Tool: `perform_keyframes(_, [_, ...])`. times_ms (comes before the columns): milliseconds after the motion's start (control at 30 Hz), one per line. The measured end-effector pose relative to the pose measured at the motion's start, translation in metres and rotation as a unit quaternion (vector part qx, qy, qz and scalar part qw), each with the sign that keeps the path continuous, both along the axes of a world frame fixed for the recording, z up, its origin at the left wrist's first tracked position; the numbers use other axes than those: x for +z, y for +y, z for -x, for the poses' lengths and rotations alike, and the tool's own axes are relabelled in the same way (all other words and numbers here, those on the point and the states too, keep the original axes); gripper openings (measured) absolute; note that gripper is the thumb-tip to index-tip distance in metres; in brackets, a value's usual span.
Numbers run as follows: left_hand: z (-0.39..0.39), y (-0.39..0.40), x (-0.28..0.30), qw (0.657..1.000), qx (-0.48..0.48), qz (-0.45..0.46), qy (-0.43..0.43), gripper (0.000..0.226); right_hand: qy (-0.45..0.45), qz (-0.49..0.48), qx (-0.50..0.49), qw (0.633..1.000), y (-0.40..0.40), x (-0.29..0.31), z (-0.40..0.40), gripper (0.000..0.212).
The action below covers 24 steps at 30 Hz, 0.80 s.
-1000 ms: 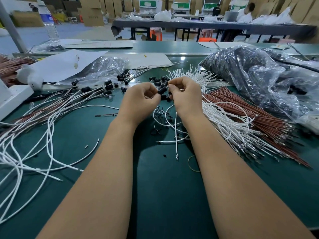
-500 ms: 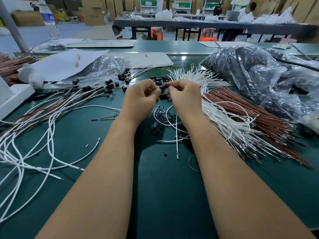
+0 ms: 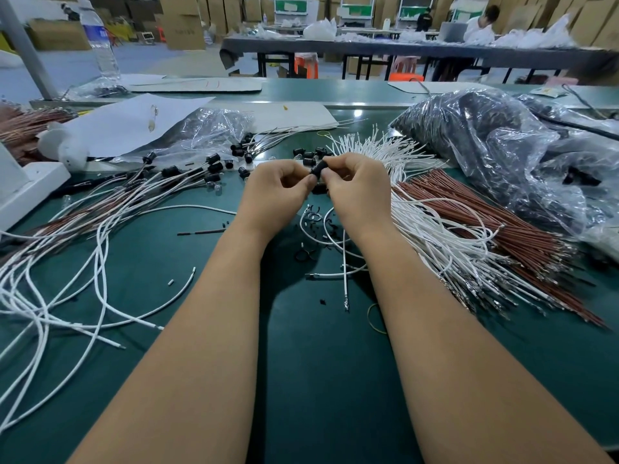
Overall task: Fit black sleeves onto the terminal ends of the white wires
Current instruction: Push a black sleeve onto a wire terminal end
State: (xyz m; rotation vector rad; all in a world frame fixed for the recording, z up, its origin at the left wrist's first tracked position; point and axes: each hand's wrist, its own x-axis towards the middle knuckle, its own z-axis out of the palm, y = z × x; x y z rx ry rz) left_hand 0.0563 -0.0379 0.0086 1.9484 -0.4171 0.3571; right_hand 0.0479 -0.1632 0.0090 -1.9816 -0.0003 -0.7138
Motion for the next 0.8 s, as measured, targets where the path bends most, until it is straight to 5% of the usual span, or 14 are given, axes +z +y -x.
perform_keyframes(367, [0.004, 0.002, 0.004, 0.996, -0.048, 0.029, 0.067, 0.011, -0.004, 0.001, -0.004, 1.000, -0.003, 0.001, 0.003, 0.014])
perform_keyframes(467, [0.001, 0.001, 0.001, 0.999, 0.015, -0.011, 0.033, 0.009, 0.000, 0.011, -0.013, 1.000, -0.003, 0.001, 0.003, 0.009])
perform_keyframes(600, [-0.007, 0.011, 0.000, 0.962, 0.244, -0.114, -0.042, 0.024, 0.008, 0.047, -0.007, 0.999, -0.003, 0.000, 0.004, 0.009])
perform_keyframes(667, [-0.011, 0.019, -0.001, 0.933, 0.311, -0.178, -0.008, 0.031, 0.017, 0.080, 0.003, 0.997, 0.001, -0.001, 0.005, 0.011])
perform_keyframes(800, [-0.014, 0.025, -0.007, 0.917, 0.277, -0.255, 0.133, 0.029, 0.033, 0.138, 0.028, 0.989, 0.009, -0.003, 0.007, 0.014])
